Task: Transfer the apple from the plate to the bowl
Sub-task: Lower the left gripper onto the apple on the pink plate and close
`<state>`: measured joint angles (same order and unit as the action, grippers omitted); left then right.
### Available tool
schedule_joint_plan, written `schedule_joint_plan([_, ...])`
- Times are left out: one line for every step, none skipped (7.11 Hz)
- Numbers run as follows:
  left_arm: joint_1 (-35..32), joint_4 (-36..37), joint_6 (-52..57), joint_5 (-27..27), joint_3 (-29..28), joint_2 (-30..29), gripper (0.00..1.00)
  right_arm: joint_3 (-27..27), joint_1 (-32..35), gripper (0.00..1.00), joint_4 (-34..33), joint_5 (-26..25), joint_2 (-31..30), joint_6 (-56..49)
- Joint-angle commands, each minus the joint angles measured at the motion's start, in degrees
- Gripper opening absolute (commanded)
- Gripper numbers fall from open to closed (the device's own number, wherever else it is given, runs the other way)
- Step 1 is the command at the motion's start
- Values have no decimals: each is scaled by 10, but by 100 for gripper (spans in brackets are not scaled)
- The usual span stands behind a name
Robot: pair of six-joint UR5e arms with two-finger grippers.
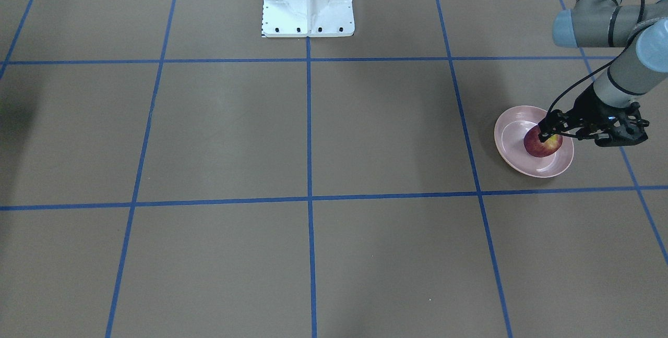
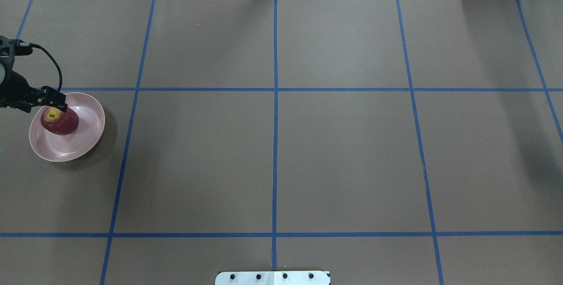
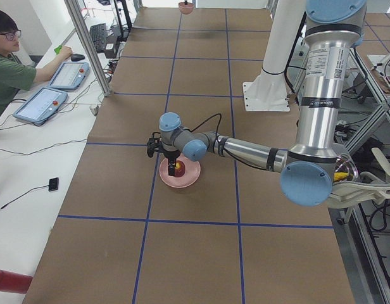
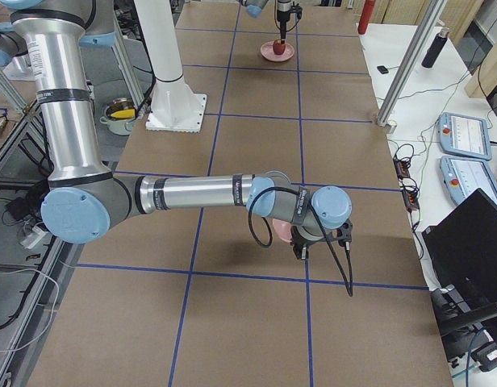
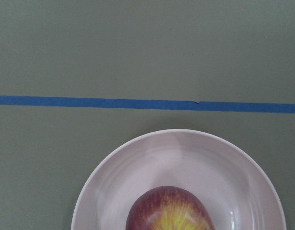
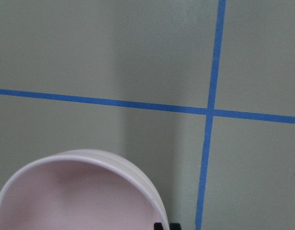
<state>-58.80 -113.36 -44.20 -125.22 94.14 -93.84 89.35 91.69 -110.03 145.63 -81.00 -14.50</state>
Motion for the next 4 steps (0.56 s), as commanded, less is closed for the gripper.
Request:
schedule_joint_plan([3,-6,-2,0,-5,-3,99,35,5,0,-44,0,1,0])
schedule_joint_plan([5,-6,-2,0,-6,-3,99,35,5,0,-45,0,1,0])
schedule_joint_plan([11,-6,-2,0,-8,-3,99,36,5,0,-45,1,2,2])
schedule_joint_plan([15,-6,-2,0,-7,-4,99,41,5,0,-51,2,3,3])
